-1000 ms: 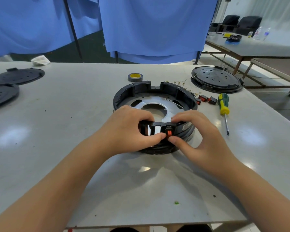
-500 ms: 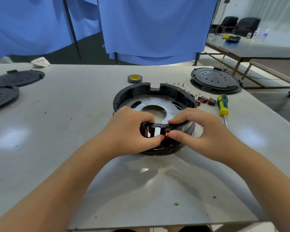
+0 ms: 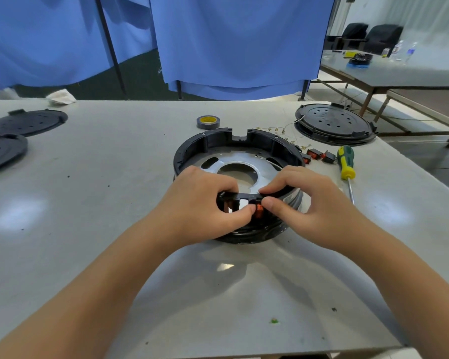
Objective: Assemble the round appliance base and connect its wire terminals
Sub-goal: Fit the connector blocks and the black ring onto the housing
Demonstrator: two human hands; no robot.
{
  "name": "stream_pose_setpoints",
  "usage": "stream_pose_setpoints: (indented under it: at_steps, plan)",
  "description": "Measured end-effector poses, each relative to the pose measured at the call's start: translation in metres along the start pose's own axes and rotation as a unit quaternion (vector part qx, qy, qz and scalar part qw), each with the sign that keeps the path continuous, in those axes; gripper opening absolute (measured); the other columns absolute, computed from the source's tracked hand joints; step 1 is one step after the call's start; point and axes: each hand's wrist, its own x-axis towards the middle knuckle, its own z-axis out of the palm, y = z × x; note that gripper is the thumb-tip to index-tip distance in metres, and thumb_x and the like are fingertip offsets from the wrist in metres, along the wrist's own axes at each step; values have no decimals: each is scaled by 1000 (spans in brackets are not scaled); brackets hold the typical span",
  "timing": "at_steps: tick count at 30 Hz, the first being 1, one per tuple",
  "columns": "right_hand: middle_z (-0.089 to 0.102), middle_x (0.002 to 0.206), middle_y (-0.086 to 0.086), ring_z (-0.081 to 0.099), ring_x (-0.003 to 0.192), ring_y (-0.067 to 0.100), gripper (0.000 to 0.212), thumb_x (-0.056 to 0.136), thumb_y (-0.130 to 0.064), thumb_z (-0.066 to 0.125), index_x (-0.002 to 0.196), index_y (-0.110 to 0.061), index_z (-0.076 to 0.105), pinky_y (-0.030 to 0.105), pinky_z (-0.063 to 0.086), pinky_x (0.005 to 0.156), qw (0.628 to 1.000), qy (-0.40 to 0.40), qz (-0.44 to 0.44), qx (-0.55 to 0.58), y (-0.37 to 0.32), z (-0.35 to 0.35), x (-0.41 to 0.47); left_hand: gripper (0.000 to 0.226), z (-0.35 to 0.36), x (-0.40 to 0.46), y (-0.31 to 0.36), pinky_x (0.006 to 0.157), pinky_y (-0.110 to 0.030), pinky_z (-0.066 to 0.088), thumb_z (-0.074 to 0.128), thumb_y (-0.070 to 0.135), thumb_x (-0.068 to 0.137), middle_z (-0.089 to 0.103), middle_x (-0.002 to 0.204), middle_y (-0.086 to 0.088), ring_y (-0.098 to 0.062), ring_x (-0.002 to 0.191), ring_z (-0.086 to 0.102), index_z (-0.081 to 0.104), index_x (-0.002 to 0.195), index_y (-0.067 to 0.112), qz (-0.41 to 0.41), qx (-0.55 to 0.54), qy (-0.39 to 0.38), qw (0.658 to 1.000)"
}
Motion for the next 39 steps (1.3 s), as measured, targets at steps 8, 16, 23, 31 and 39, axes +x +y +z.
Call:
stream_pose_setpoints:
  at_steps: [8, 16, 23, 31, 39]
  plan:
    - [64, 93, -13, 59, 94, 6, 26, 72, -15, 77, 93, -25, 65, 32, 48, 85, 1000, -21, 2, -10, 1, -1, -1, 41, 1, 2, -3, 59, -25, 33, 68, 53, 67, 44, 47, 2, -18, 50, 41, 55, 59, 15, 18, 25, -2, 1000]
    - [63, 91, -14, 59, 91, 6, 24, 71, -14, 76, 91, -22, 65, 29, 47, 81, 1000, -10, -2, -26, 0, 1, -1, 34, 5, 1, -3, 71, -20, 29, 64, 50, 66, 42, 47, 6, -12, 49, 39, 52, 59, 19, 9, 37, 4, 999]
    - [64, 91, -12, 61, 91, 7, 20, 74, -16, 75, 91, -23, 67, 31, 49, 82, 1000, -15, 6, -10, 1, -1, -1, 33, 5, 0, -1, 75, -22, 30, 60, 49, 68, 40, 46, 6, -12, 49, 38, 49, 58, 20, 10, 37, 7, 999]
    - [67, 83, -16, 63, 84, 3, 10, 78, -24, 70, 86, -19, 73, 20, 49, 77, 1000, 22, 12, 3, -3, 1, 0, 46, 5, 1, -1, 59, -14, 22, 57, 51, 77, 31, 43, 2, -20, 51, 33, 47, 52, 14, -2, 17, 32, 999]
    - [66, 84, -16, 63, 85, 2, 9, 79, -18, 72, 88, -19, 72, 16, 47, 77, 1000, 24, 10, 7, -2, 0, 0, 47, 3, 2, 0, 53, -21, 21, 60, 50, 78, 32, 43, -1, -23, 50, 35, 47, 50, 14, 10, 19, 29, 999]
